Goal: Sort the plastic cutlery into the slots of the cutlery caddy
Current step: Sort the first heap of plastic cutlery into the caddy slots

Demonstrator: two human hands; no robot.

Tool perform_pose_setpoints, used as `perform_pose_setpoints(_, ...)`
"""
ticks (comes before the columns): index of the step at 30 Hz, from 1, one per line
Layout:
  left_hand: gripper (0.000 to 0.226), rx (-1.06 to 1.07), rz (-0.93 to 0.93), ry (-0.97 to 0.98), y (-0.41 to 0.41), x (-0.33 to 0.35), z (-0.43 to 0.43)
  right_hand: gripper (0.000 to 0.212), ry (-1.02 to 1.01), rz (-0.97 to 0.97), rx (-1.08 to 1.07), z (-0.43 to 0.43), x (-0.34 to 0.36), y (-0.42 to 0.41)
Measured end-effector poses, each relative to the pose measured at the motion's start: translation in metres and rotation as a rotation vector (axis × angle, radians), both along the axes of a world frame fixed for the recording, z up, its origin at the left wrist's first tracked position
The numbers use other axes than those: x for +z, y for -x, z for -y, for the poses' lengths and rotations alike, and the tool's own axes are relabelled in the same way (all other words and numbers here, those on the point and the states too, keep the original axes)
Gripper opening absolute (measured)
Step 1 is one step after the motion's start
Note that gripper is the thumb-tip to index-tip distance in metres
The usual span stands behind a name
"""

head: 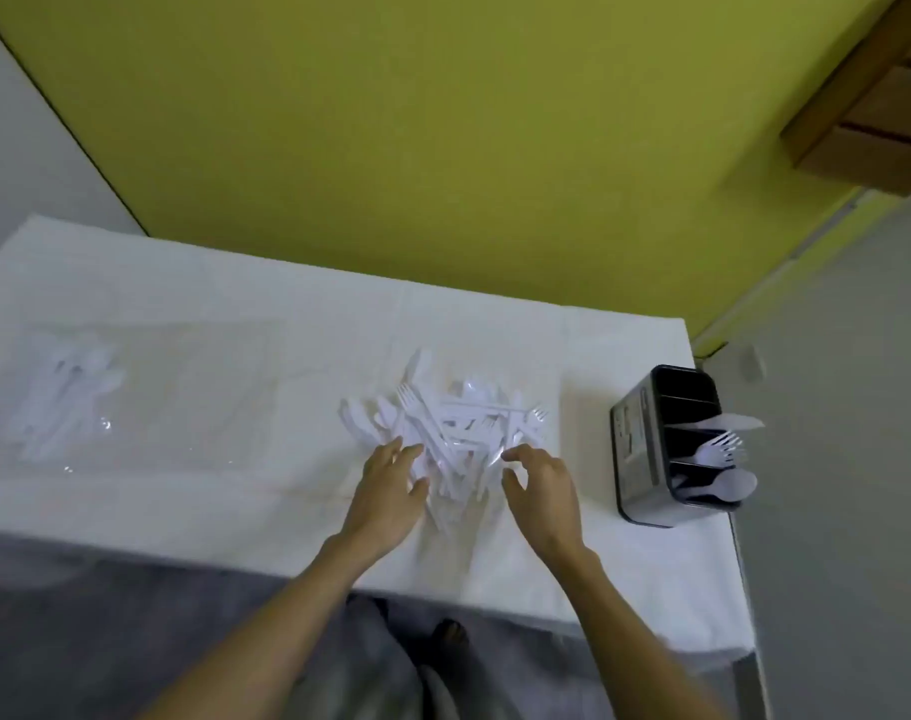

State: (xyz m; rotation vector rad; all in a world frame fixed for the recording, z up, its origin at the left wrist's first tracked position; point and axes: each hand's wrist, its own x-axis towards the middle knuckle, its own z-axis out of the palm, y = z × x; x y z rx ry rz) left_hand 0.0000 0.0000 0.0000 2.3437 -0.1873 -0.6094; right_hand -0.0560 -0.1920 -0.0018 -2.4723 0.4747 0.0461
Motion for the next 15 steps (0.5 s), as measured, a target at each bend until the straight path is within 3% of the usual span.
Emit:
perform_pose_setpoints(6, 0.062, -0.163, 0.012, -0.063, -0.019, -0.026, 0.008, 0.024, -0.041, -0.032, -0.272, 0.000, -0.023, -0.025)
perform_pose_setpoints(15, 0.065, -0.342, 0.210, -0.136, -0.040, -0.051, 0.009, 0.020, -0.069, -0.114, -0.464, -0.010, -0.040, -0.053)
